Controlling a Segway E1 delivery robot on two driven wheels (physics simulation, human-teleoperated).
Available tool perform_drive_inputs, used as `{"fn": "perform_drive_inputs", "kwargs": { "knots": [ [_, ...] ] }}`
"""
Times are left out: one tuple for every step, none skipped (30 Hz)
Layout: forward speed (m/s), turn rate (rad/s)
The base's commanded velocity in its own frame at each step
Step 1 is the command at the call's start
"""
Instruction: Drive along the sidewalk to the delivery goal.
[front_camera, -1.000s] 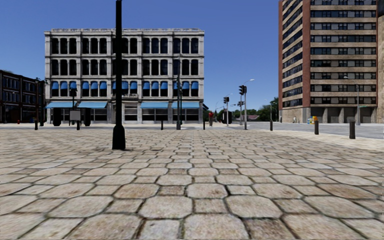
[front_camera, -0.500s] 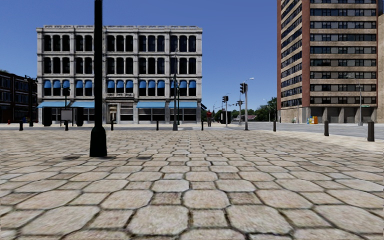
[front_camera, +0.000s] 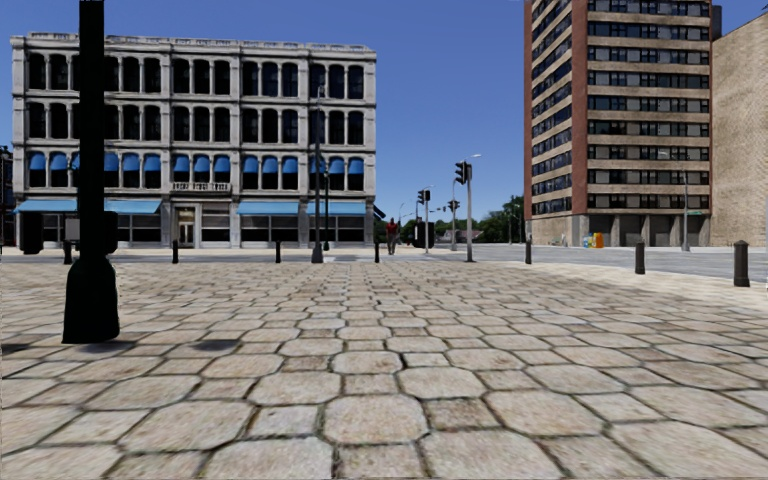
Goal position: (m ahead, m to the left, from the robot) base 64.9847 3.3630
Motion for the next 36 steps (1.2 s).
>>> {"fn": "perform_drive_inputs", "kwargs": {
  "knots": [
    [2.0,-0.3],
    [2.0,-0.29],
    [2.0,-0.18],
    [2.0,0.0],
    [2.0,0.0],
    [2.0,0.0],
    [2.0,0.0],
    [2.0,0.0],
    [2.0,0.0],
    [2.0,0.0],
    [2.0,0.0],
    [2.0,0.0],
    [2.0,0.0],
    [2.0,0.0],
    [2.0,-0.18],
    [2.0,-0.18],
    [2.0,-0.18],
    [2.0,-0.18],
    [2.0,-0.18],
    [2.0,-0.18],
    [2.0,-0.18],
    [2.0,-0.18],
    [2.0,-0.18],
    [2.0,-0.18],
    [2.0,-0.18],
    [2.0,-0.18],
    [2.0,-0.18],
    [2.0,-0.18],
    [2.0,-0.18],
    [2.0,-0.18],
    [2.0,-0.18],
    [2.0,-0.18],
    [2.0,-0.18],
    [2.0,-0.19],
    [2.0,-0.22],
    [2.0,-0.23]
  ]
}}
